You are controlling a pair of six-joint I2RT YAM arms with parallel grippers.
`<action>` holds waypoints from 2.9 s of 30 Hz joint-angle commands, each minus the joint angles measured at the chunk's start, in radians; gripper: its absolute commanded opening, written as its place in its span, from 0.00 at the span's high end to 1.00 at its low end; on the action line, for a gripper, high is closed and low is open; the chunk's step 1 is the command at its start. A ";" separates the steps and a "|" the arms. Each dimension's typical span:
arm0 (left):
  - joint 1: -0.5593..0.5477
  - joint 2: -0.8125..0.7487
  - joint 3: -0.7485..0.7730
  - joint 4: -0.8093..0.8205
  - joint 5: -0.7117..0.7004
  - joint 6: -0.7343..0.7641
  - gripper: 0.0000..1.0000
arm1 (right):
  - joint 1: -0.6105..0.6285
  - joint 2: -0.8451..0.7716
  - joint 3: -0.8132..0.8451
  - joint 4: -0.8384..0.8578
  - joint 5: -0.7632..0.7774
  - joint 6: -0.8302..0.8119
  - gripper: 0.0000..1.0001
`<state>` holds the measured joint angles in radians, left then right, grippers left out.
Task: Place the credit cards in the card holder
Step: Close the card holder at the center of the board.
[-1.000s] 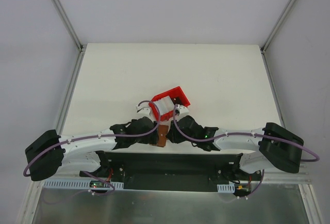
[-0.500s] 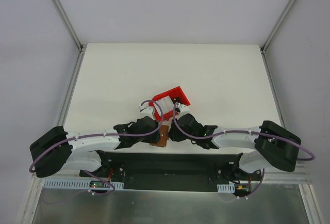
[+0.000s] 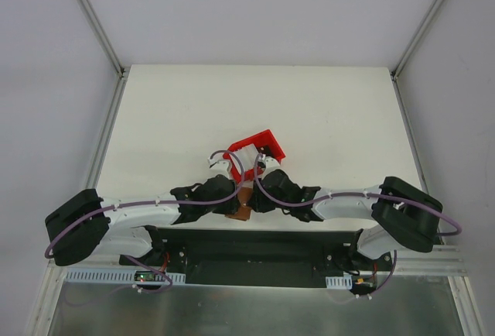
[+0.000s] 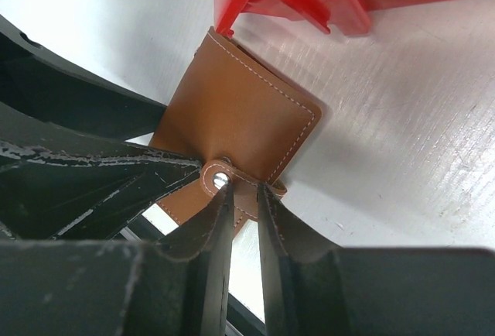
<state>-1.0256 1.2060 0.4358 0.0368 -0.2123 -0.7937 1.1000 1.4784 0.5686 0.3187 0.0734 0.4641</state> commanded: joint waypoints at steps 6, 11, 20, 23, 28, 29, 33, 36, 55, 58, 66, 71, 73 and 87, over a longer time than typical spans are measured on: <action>0.002 0.021 -0.057 -0.051 0.057 -0.071 0.65 | 0.023 -0.018 0.031 0.026 -0.007 0.019 0.79; 0.002 0.030 -0.055 -0.051 0.062 -0.082 0.66 | 0.050 0.010 0.059 0.014 0.008 0.028 0.79; 0.001 0.012 -0.063 -0.057 0.048 -0.085 0.64 | 0.069 -0.090 0.048 -0.107 0.123 0.016 0.78; 0.001 0.006 -0.055 -0.063 0.037 -0.073 0.61 | 0.067 -0.125 0.030 -0.121 0.143 0.015 0.78; 0.001 -0.016 -0.029 -0.069 0.016 -0.038 0.50 | 0.064 -0.152 -0.006 -0.118 0.174 0.024 0.77; 0.001 -0.016 -0.023 -0.069 0.013 -0.030 0.49 | 0.064 -0.148 -0.001 -0.116 0.163 0.025 0.78; 0.001 -0.007 0.007 -0.074 -0.002 -0.003 0.47 | 0.063 -0.109 0.014 -0.093 0.135 0.031 0.78; 0.002 0.018 0.024 -0.078 -0.013 0.017 0.48 | 0.064 -0.086 0.019 -0.076 0.128 0.034 0.78; 0.001 0.078 -0.008 -0.071 0.016 -0.012 0.57 | 0.040 -0.023 0.031 -0.044 0.085 0.030 0.79; 0.001 0.075 -0.008 -0.071 0.016 -0.013 0.57 | 0.044 -0.044 0.025 -0.052 0.106 0.024 0.79; 0.001 0.053 0.015 -0.069 0.002 0.019 0.53 | 0.047 -0.129 0.019 -0.141 0.118 0.018 0.79; 0.002 0.026 0.032 -0.071 -0.033 0.062 0.48 | 0.066 -0.086 0.036 -0.129 0.106 0.030 0.79; 0.002 0.027 0.037 -0.072 -0.038 0.070 0.47 | 0.070 -0.064 0.048 -0.129 0.108 0.034 0.79; 0.004 0.098 0.023 -0.051 0.016 0.060 0.57 | 0.063 0.016 0.093 -0.110 0.123 0.013 0.79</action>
<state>-1.0260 1.2678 0.4805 0.0452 -0.2066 -0.7506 1.1667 1.4704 0.6289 0.1974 0.1825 0.4850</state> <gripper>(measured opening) 0.445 0.209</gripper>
